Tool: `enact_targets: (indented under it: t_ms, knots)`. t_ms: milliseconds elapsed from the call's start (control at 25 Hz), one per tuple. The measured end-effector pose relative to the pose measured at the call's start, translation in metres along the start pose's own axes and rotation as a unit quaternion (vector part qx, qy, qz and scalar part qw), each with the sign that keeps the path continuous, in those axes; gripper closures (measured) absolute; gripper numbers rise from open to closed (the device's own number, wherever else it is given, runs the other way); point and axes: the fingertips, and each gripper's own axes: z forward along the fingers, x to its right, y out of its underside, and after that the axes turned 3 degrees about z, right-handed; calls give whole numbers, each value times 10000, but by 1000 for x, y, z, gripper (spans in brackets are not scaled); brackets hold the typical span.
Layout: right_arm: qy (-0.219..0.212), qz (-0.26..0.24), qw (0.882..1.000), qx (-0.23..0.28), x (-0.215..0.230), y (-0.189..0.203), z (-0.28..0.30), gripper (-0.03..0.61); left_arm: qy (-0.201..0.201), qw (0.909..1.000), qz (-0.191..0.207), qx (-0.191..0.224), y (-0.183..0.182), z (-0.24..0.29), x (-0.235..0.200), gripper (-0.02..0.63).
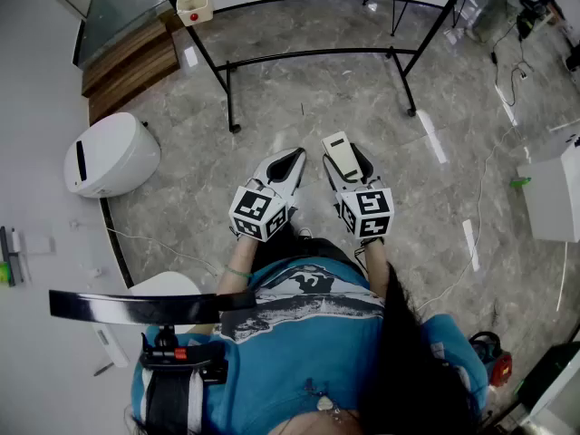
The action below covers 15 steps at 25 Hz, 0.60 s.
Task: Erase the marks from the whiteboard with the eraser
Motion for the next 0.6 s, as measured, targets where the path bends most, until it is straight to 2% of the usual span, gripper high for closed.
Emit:
enact_targets:
  t_ms: [320, 600]
  knots:
    - [163, 172, 9997, -4, 34, -4, 22, 314, 155, 9999, 12, 14, -7, 43, -18, 611]
    - [398, 249, 9989, 19, 75, -20, 87, 314, 410, 9991, 43, -10, -9, 107, -73, 611]
